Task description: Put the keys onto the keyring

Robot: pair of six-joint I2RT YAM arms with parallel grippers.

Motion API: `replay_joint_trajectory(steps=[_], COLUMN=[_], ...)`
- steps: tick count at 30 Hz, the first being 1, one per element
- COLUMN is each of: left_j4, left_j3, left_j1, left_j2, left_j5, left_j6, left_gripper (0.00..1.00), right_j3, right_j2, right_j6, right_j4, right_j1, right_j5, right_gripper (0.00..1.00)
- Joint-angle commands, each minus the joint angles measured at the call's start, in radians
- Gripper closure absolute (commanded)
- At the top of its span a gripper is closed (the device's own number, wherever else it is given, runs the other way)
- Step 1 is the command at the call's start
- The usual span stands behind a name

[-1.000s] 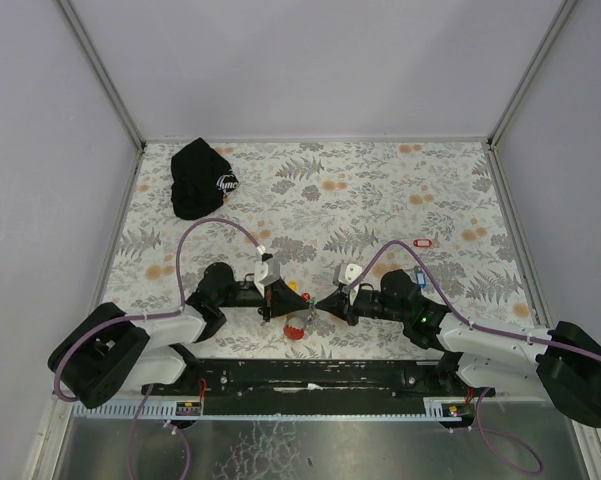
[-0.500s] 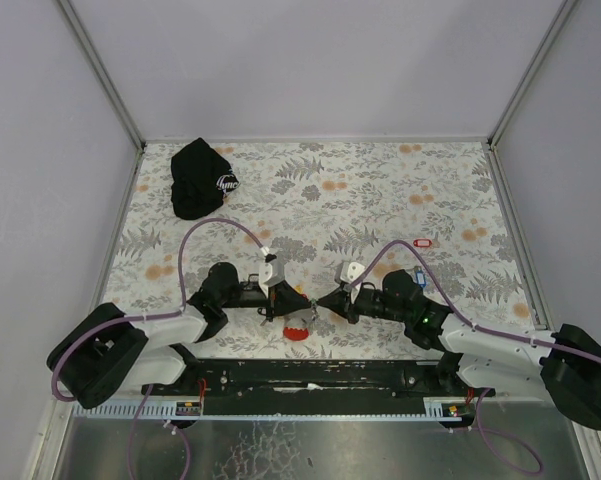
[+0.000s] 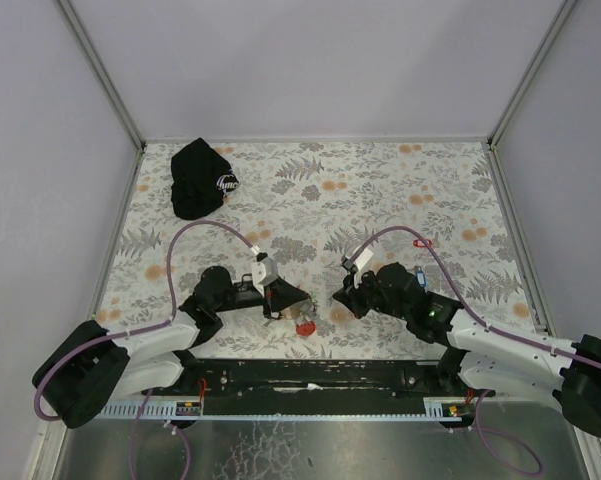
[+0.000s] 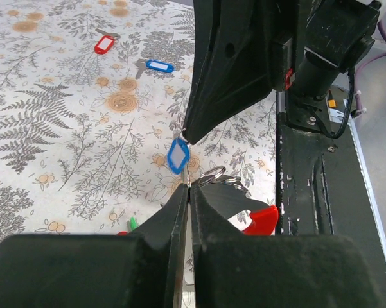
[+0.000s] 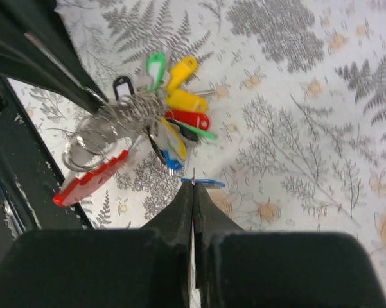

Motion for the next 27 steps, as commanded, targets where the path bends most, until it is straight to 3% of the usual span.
replay_joint_trajectory(steps=[1, 8, 19, 27], left_j4=[0.002, -0.017, -0.007, -0.009], left_j3=[-0.021, -0.033, -0.039, -0.036], left_j1=[-0.005, -0.005, -0.005, -0.005], left_j2=[-0.060, -0.104, -0.108, -0.099], left_j5=[-0.058, -0.069, -0.067, -0.070], left_j6=[0.034, 0.036, 0.026, 0.023], left_gripper=[1.00, 1.00, 1.00, 1.00], right_j3=[0.103, 0.191, 0.271, 0.335], right_j2=[-0.015, 0.124, 0.418, 0.567], right_j6=[0.185, 0.238, 0.133, 0.102], right_j4=[-0.294, -0.453, -0.259, -0.188], right_j1=[0.001, -0.001, -0.169, -0.214], right_j5=[0.120, 0.215, 0.128, 0.127], right_gripper=[1.00, 1.00, 1.00, 0.97])
